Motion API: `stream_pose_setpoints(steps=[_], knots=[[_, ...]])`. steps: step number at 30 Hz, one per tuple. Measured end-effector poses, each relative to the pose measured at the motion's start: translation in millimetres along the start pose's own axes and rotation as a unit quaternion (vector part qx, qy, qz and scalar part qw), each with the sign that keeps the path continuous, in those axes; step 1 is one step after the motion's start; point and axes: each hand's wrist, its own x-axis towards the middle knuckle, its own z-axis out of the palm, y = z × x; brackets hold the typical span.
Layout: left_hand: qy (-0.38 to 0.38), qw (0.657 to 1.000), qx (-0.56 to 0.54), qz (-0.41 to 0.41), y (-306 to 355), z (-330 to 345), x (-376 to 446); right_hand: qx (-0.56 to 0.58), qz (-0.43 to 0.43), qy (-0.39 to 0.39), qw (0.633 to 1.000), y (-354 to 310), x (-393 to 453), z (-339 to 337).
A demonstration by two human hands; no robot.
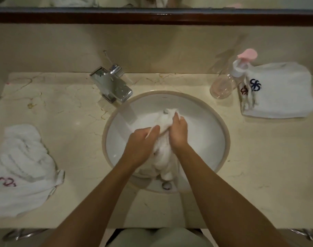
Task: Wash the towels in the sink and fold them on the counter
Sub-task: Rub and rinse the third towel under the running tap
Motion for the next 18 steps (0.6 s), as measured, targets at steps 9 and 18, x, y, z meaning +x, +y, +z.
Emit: stream_pose_setpoints(steps=[9,18], knots=[[0.125,0.857,-0.333,-0.372,-77.5,-17.1,-3.9,0.357,0.226,-0.133,0.897,55.6,-21.9,-116.9],[0.065,0.905,-0.169,-0.385,-75.8,-7.5,-0.9,-0.201,0.122,-0.001,0.972,76.9,-23.7,-96.6]])
